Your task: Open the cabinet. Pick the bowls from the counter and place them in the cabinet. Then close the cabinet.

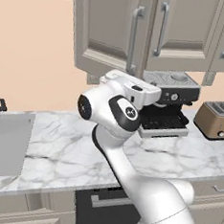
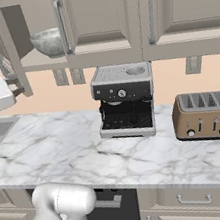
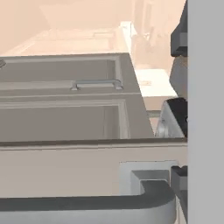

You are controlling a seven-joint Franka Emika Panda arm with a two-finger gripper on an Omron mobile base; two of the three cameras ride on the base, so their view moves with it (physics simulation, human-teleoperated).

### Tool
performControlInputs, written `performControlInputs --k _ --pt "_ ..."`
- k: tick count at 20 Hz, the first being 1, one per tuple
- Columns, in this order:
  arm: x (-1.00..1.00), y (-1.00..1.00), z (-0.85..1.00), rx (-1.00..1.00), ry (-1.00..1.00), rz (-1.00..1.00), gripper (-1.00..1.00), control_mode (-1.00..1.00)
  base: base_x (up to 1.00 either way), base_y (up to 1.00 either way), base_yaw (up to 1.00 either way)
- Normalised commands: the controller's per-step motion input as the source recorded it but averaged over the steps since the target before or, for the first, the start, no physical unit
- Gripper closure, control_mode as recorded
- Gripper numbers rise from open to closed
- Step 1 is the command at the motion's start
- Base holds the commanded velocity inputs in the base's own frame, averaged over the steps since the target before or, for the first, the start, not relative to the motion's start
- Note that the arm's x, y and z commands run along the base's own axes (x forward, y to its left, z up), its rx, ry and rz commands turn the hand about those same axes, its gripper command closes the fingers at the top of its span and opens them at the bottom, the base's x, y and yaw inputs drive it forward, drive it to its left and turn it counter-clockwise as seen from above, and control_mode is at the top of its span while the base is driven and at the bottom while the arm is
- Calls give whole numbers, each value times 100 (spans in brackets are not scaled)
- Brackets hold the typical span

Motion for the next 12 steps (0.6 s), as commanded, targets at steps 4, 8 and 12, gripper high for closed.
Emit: performControlInputs --k 4,8,12 --pt "24 -13 22 -10 -11 9 -100 -100 0 0 0" --pt "48 -14 5 -3 0 10 -100 -100 0 0 0" --pt "76 -15 0 -1 2 13 -100 -100 0 0 0"
